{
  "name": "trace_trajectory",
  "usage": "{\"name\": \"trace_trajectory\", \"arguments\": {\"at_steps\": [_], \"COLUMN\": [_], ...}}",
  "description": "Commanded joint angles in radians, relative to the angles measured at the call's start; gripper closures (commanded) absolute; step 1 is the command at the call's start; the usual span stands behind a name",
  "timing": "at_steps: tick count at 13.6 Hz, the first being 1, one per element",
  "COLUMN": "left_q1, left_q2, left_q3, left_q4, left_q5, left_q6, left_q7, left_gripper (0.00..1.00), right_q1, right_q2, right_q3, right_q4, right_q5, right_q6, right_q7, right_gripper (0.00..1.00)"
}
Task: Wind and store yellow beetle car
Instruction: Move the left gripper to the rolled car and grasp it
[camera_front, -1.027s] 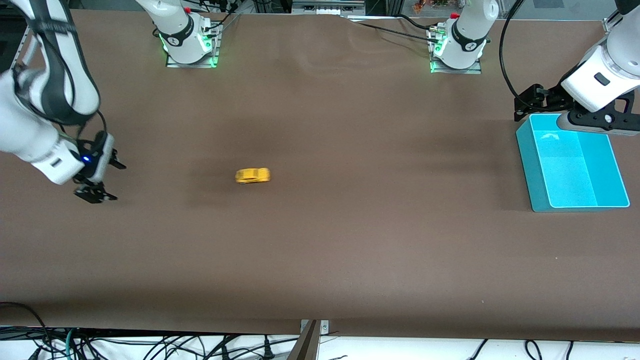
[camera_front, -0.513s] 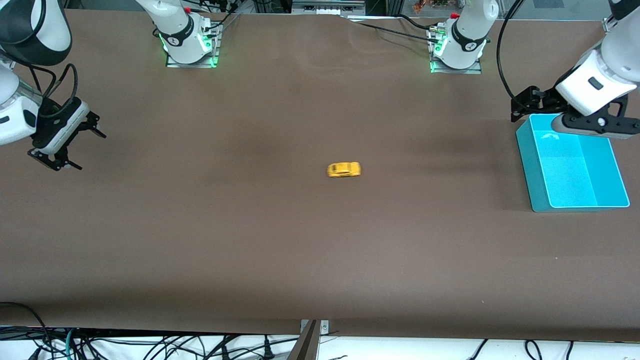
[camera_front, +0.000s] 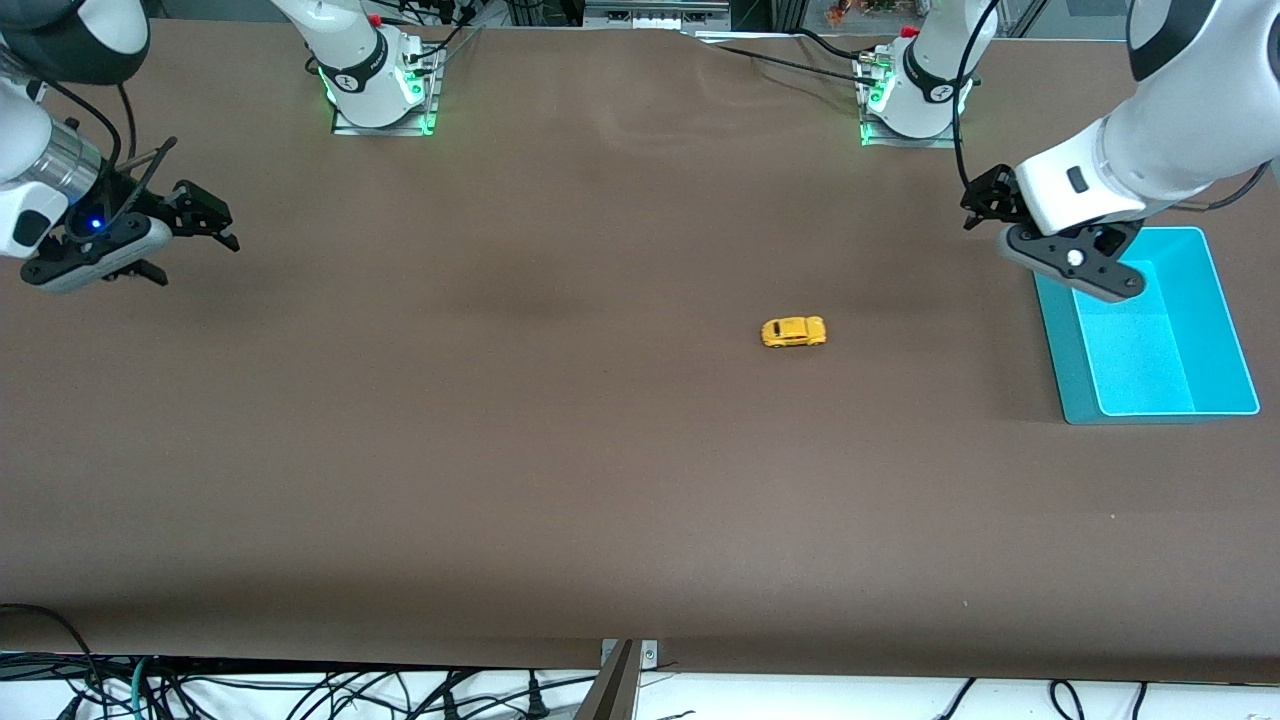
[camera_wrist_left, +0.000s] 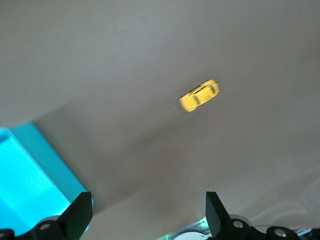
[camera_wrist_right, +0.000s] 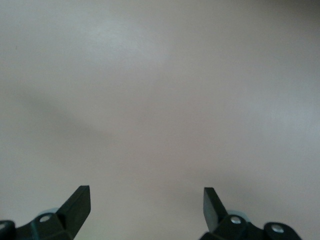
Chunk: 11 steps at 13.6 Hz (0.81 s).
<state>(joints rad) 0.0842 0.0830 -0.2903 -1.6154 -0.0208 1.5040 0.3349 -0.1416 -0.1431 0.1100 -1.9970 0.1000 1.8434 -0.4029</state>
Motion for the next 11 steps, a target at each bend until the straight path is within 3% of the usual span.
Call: {"name": "trace_trajectory", "arguments": {"at_steps": [1, 4, 8, 10, 11], "left_q1": [0.006, 0.000, -0.004, -0.007, -0.009], "left_q2": [0.032, 0.032, 0.037, 0.085, 0.150], "left_q3": [0.005, -0.001, -0.088, -0.160, -0.162], "left_q4": [-0.102, -0.291, -0.539, -0.641, -0.641], "left_q5": [-0.036, -0.038, -0.025, -0.021, -0.010], "left_q6": [0.123, 0.373, 0.692, 0.885, 0.944], "left_q7": [0.253, 0.418, 0.490, 0.490, 0.506], "left_gripper": [0.00, 0.00, 0.00, 0.00, 0.00], "right_q1": [0.019, 0.022, 0.031, 0.040, 0.042], "right_q2": [-0.084, -0.092, -0.084, -0.081, -0.075], "right_q3": [0.002, 0.013, 0.016, 0.017, 0.017], "right_q4": [-0.010, 0.061, 0.122, 0.154, 0.173], "right_q5": [-0.011, -0.011, -0.084, -0.109, -0.108], "right_q6": [-0.082, -0.199, -0.248, -0.285, -0.289], "right_q7": [0.189, 0.301, 0.314, 0.315, 0.319], "right_gripper": [0.00, 0.00, 0.00, 0.00, 0.00]}}
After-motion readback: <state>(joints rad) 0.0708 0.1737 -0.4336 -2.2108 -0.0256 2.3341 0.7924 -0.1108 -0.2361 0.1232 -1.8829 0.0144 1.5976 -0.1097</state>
